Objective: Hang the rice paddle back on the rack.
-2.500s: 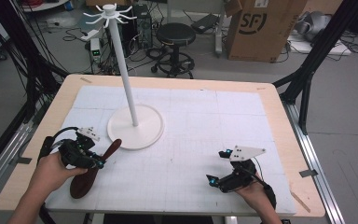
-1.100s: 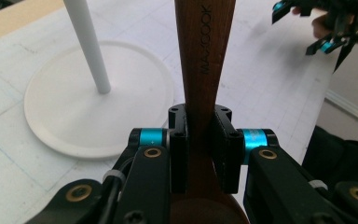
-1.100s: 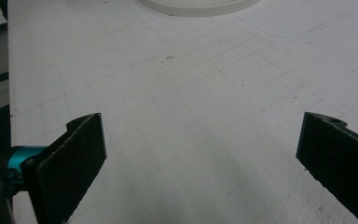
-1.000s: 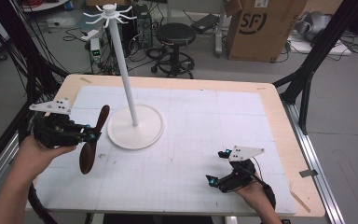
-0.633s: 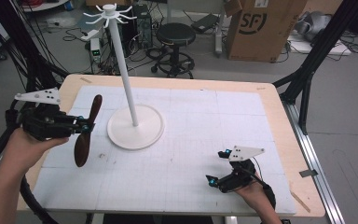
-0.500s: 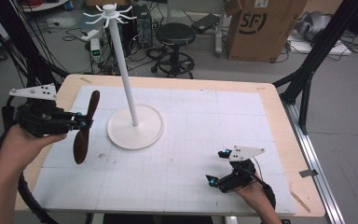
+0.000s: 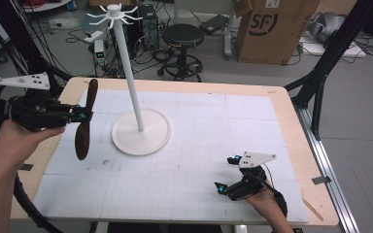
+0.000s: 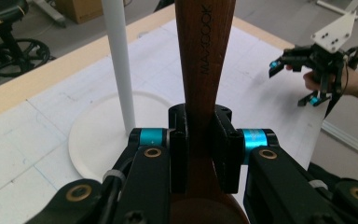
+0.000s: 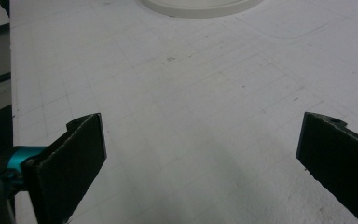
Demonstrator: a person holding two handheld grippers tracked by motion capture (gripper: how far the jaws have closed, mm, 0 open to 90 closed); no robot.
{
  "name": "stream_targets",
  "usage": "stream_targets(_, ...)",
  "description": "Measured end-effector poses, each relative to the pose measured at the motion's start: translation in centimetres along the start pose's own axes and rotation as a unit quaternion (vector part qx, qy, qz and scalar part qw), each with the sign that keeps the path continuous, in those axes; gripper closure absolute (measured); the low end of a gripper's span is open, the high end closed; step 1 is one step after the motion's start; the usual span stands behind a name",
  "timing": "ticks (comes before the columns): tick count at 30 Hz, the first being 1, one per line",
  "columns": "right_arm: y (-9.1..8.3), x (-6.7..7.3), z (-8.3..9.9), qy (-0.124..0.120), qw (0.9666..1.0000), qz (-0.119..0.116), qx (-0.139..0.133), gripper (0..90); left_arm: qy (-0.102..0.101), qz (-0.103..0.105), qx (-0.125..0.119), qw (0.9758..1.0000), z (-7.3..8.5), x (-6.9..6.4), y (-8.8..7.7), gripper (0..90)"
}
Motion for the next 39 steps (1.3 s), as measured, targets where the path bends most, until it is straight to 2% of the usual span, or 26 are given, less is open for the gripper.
stream_targets(6, 0.0, 0.0, 0.0, 0.001, 1.0000, 0.000, 0.000, 0.2, -0.001, -0.009, -0.014, 0.9999, -1.2, 0.6, -0.7, 78.5)
stream_targets(13, 0.0, 0.0, 0.0, 0.002, 1.0000, 0.000, 0.001, 0.2, 0.003, -0.005, -0.018, 0.9998, -2.2, 0.6, -0.8, 78.5)
stream_targets(17, 0.0, 0.0, 0.0, 0.004, 1.0000, -0.001, 0.001, 0.2, 0.000, -0.011, -0.024, 0.9997, -2.6, 0.7, -1.0, 78.4)
stream_targets(20, 0.0, 0.0, 0.0, 0.003, 1.0000, -0.002, 0.001, 0.2, -0.007, -0.022, -0.039, 0.9990, -2.9, 0.9, -1.2, 78.4)
stream_targets(22, 0.0, -0.1, 0.0, 0.003, 1.0000, -0.002, 0.001, 0.2, -0.008, -0.024, -0.055, 0.9982, -3.0, 0.9, -1.3, 78.4)
stream_targets(24, 0.0, -0.1, 0.0, 0.003, 1.0000, -0.003, 0.001, 0.2, -0.004, -0.022, -0.062, 0.9978, -3.2, 0.9, -1.4, 78.4)
stream_targets(32, 0.0, -0.1, 0.0, 0.004, 1.0000, -0.001, 0.002, 0.2, 0.004, -0.012, -0.035, 0.9993, -4.9, 1.3, -1.2, 78.5)
stream_targets(39, 0.0, -0.1, 0.1, 0.007, 1.0000, -0.001, 0.002, 0.2, 0.009, -0.018, -0.026, 0.9995, -6.0, 1.8, -1.4, 78.5)
Point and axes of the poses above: each handheld gripper's, and its own axes: y roughly forward along the jaws, z roughly out of its underside, x roughly to its left, the point moved 2 cm from there along y, roughly forward along the jaws, and after that the axes turned 8 degrees about y, right-handed, at the moved point
